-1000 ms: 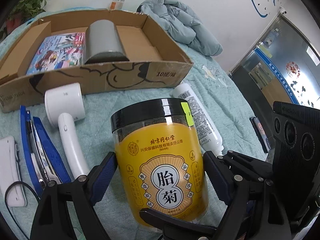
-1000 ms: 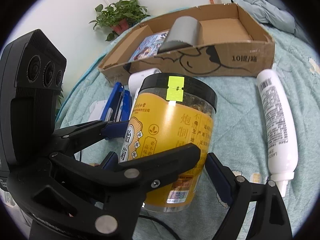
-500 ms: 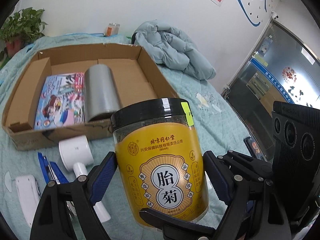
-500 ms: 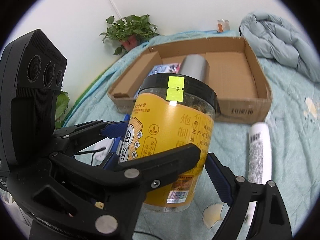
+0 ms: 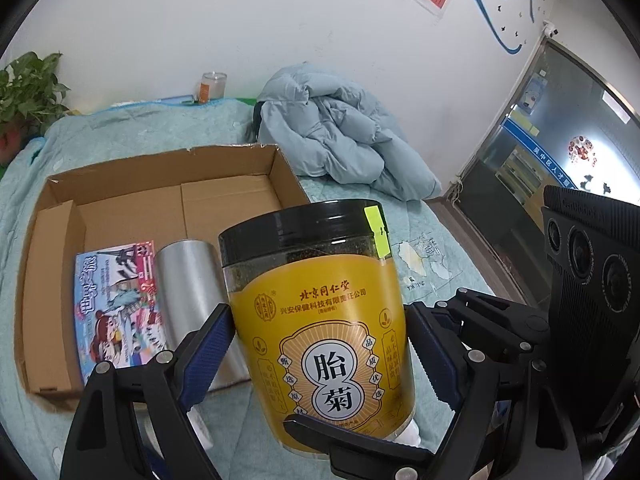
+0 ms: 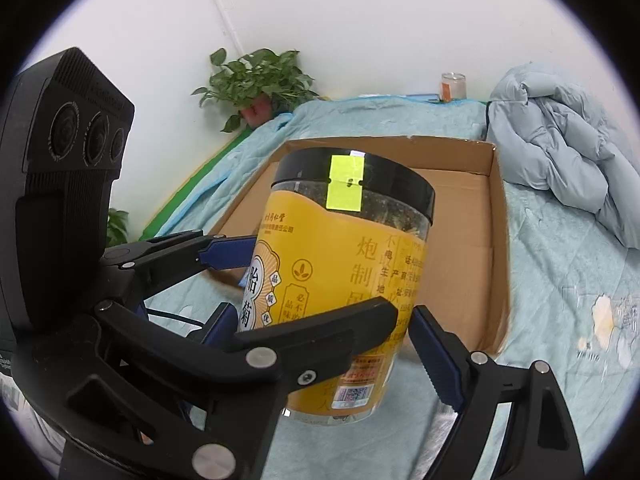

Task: Organize rigid objects
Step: 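Lower the jar beside the silver can, open both grippers and withdraw, then move both grippers to the white spray bottle and grip it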

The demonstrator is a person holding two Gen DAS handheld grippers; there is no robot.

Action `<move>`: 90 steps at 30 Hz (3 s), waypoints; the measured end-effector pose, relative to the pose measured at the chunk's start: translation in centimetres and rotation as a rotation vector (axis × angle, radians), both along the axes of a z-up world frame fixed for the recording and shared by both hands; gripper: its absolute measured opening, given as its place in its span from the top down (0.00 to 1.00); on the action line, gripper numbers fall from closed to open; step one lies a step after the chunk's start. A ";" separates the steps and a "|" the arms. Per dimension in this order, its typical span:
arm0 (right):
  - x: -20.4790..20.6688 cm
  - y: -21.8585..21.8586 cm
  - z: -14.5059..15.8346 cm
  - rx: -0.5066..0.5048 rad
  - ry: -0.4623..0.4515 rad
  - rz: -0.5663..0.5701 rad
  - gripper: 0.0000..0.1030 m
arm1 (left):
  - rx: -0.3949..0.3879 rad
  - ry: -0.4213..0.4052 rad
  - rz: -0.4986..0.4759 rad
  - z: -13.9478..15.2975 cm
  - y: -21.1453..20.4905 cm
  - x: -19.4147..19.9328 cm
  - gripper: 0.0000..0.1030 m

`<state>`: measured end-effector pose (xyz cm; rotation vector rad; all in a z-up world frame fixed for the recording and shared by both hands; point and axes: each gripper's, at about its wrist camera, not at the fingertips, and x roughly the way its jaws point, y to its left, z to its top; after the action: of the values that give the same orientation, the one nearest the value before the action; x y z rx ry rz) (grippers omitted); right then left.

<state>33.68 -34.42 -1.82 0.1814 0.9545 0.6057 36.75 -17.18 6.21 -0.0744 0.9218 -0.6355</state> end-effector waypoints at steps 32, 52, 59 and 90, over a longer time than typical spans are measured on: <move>6.8 -1.4 -10.0 -0.036 0.255 -0.041 0.27 | 0.097 0.277 0.090 -10.4 -2.6 8.8 0.22; -3.6 -0.9 -6.1 -0.153 -0.096 -0.258 0.19 | 0.185 -0.299 0.350 -3.4 11.4 -5.4 0.51; -7.4 -1.0 -5.1 -0.161 -0.224 -0.328 0.42 | 0.213 -0.282 0.379 -4.7 13.0 -9.6 0.14; -12.7 -6.1 -13.0 -0.275 0.077 -0.233 0.61 | -0.099 0.147 0.058 -12.8 4.0 -11.9 0.01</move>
<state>21.00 -40.47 -14.85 0.0694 1.0633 0.2506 24.89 -13.22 -6.57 -0.2381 1.0264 -0.6275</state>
